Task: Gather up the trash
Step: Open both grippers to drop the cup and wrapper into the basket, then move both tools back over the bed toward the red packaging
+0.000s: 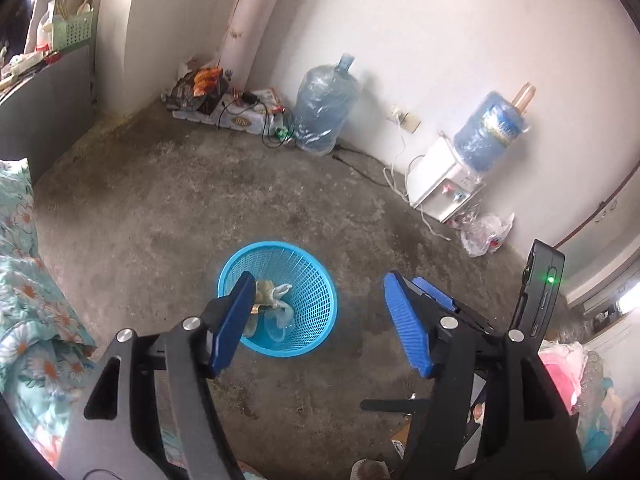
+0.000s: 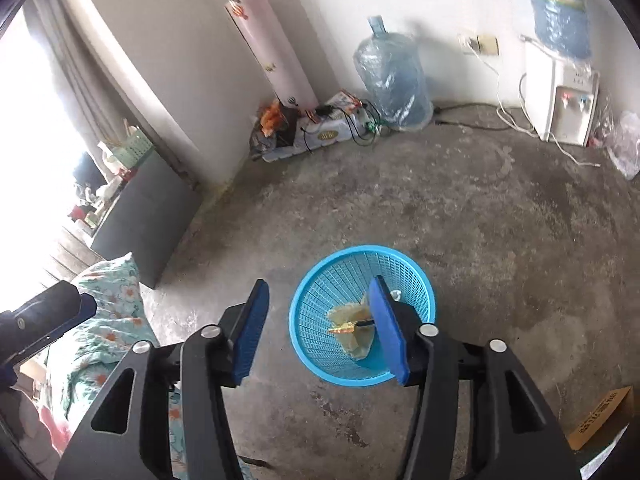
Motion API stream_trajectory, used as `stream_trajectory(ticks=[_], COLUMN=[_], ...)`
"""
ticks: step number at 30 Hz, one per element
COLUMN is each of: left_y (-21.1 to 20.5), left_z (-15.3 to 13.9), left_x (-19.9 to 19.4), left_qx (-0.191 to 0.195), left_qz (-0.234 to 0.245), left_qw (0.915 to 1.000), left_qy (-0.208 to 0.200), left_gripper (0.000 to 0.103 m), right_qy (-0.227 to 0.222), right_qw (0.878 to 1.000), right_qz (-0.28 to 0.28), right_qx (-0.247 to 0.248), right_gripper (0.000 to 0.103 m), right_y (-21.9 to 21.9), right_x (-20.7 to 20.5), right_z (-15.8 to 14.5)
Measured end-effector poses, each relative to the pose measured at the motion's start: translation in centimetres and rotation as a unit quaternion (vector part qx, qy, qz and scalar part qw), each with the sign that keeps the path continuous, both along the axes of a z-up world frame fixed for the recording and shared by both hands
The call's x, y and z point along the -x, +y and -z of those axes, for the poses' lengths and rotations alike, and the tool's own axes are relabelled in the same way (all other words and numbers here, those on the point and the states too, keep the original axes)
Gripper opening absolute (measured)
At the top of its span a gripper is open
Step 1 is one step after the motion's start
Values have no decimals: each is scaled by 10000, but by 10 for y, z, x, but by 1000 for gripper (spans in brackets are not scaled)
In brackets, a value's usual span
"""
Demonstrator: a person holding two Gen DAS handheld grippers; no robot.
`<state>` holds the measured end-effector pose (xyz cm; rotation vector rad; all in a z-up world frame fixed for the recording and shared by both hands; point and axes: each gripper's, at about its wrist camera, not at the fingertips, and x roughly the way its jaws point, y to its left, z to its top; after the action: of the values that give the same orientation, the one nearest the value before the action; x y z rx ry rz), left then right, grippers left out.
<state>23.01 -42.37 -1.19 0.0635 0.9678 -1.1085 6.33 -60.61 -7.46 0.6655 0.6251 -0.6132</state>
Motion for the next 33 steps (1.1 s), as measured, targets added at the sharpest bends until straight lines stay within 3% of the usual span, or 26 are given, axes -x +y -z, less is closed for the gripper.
stream_trajectory(ticks=[7,10,18,22,27,31,33], left_y=[109,158,289,362,463,525,549], left_z=[-69,-86,-114,-127,-138,-135,-128], left_x=[36,50,77,87,107,124,129], left_qx=[483,555,703,617,551,641,648], left_qz=[-643,-998,-1994,-2670,-3631,-4222,-4393], left_qw=[9943,9893,9708,9516,9142,8884,8813], left_qy=[-698,-904,-1137,-1390,-1713,-1685,-1618], left_gripper=[78,83,85,85,85,85,85], right_qy=[-704,-725,-815,-928,-1149,-1300,-1277], right_qw=[9919,9863,9721,9672,9573,9461,9396], right_qz=[-384,-720,-1520,-1874,-2406,-2911,-3161], right_qx=[981,1292,1588,1445,1118,564,306], right_gripper=[97,97,97,97,97,96,97], right_y=[89,123,194,217,245,267,279], right_x=[35,41,35,32,26,14,4], right_z=[-75,-91,-117,-118,-126,-124,-120])
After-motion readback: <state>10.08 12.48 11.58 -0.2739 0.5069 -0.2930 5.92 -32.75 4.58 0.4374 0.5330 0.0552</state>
